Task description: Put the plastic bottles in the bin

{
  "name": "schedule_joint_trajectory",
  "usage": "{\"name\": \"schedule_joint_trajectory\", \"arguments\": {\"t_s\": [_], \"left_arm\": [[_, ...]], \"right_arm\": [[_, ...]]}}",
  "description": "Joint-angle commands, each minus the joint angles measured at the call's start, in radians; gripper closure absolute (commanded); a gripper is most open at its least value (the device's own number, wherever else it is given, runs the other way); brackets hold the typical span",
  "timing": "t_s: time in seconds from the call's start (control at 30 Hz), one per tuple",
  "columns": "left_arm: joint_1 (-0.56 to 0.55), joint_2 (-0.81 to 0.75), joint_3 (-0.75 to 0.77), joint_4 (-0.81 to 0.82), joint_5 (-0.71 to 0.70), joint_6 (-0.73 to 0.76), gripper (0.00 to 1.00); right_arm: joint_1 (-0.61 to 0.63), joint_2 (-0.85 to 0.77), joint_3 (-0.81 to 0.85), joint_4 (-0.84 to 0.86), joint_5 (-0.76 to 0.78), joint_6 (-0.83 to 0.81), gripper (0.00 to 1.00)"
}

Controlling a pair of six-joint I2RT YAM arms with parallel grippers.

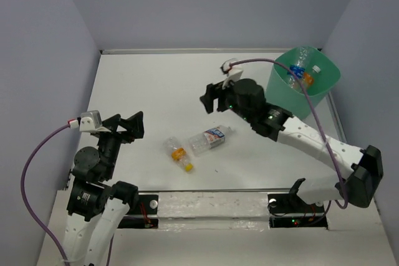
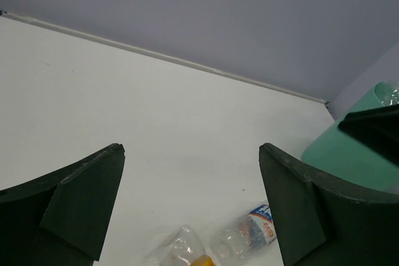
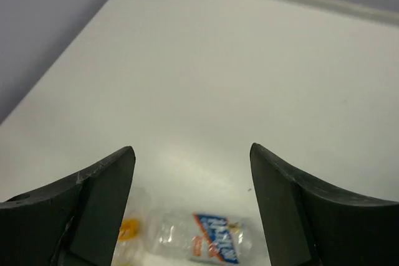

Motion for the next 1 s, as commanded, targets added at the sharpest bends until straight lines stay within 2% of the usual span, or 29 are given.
{"name": "schedule_joint_trajectory", "arguments": {"t_s": [0.0,0.1,0.23,0.4,0.73,0.9,0.97], "left_arm": [[0.02,0.023,0.012,0.041,-0.019,0.017,0.01],[0.034,0.024,0.013,0.04,-0.031,0.016,0.01],[0.048,0.031,0.013,0.034,-0.042,0.009,0.01],[0.062,0.029,0.015,0.033,-0.04,0.011,0.01],[0.065,0.004,0.01,0.04,-0.022,0.011,0.01],[0.059,-0.009,0.012,0.038,-0.022,0.011,0.01],[0.056,-0.014,0.012,0.038,-0.023,0.011,0.01]], "right_arm": [[0.199,0.114,0.003,-0.087,-0.051,0.026,0.2],[0.299,0.216,0.045,-0.085,-0.053,-0.019,0.15],[0.345,0.354,0.091,-0.085,-0.12,-0.021,0.11],[0.385,0.489,0.164,-0.107,-0.117,-0.008,0.1],[0.395,0.744,0.354,-0.185,-0.096,-0.001,0.11],[0.395,0.835,0.431,-0.22,-0.1,0.015,0.15],[0.395,0.856,0.444,-0.225,-0.103,0.024,0.19]]}}
